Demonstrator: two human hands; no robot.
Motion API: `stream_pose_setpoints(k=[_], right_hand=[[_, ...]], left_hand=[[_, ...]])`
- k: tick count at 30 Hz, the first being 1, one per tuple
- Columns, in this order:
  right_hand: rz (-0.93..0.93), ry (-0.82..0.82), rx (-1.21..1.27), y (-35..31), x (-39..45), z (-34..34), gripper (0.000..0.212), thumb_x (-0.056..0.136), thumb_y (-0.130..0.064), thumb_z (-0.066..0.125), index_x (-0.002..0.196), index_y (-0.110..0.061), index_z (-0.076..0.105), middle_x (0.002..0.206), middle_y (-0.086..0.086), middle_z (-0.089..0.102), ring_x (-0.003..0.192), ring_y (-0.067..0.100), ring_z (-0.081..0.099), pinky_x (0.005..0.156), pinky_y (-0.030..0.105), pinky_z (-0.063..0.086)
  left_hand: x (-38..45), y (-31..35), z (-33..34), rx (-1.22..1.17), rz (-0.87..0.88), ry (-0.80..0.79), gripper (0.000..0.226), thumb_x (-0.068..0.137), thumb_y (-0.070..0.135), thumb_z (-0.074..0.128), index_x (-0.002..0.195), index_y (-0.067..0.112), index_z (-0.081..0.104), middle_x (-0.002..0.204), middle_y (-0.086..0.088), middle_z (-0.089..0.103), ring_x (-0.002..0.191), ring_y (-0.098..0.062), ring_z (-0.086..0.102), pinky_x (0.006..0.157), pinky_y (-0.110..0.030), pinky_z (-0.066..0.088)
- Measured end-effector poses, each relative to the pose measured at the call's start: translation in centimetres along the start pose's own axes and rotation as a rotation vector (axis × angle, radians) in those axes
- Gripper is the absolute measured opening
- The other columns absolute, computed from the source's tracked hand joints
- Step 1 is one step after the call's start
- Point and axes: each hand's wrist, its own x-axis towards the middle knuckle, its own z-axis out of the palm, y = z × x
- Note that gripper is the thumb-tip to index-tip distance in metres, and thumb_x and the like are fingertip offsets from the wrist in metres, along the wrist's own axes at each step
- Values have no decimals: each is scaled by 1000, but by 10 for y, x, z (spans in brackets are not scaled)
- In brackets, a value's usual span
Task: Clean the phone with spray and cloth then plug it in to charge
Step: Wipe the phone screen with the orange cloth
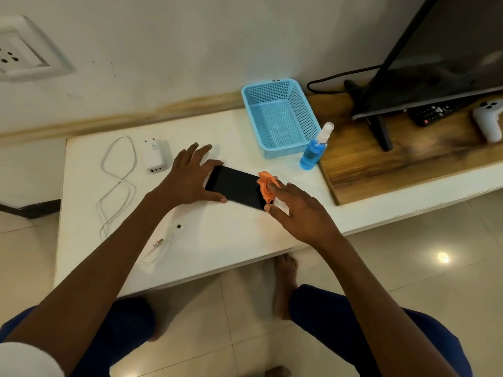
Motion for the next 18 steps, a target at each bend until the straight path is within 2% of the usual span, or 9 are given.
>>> stream_pose_setpoints(k=[3,6,8,14,18], right_hand=[[-30,-16,-28,-10,8,4,63,99,-54,45,155,-34,24,160,-5,33,149,25,28,115,45,30],[-77,-28,-67,-23,15,11,62,99,-52,45,155,-32,26,159,-6,34,149,25,26,116,43,29],[-123,-20,-101,-31,18,15,59,100,-50,46,154,-30,31,158,-6,37,149,27,28,115,44,31],[-228,-13,-221,-55,36,26,59,101,-48,45,154,-26,32,160,-5,34,149,30,27,115,47,33],[-263,7,-285,-73,48,37,63,101,-54,39,156,-25,26,163,-3,27,150,29,25,117,49,30]], left_hand=[[-23,3,-1,64,-12,55,107,61,95,43,141,24,48,160,-4,26,151,-32,12,120,-54,13],[-45,11,1,131,-103,162,97,63,88,58,128,17,59,153,-6,42,147,-35,26,118,-57,17],[-54,16,3,160,-173,207,93,65,86,59,121,13,63,148,-8,47,143,-36,32,117,-57,19],[-80,6,2,202,-342,252,90,70,89,48,115,12,62,141,-10,51,138,-33,37,116,-56,21],[-95,-9,-2,191,-352,210,91,71,87,48,123,14,60,146,-12,47,140,-37,35,117,-56,16]])
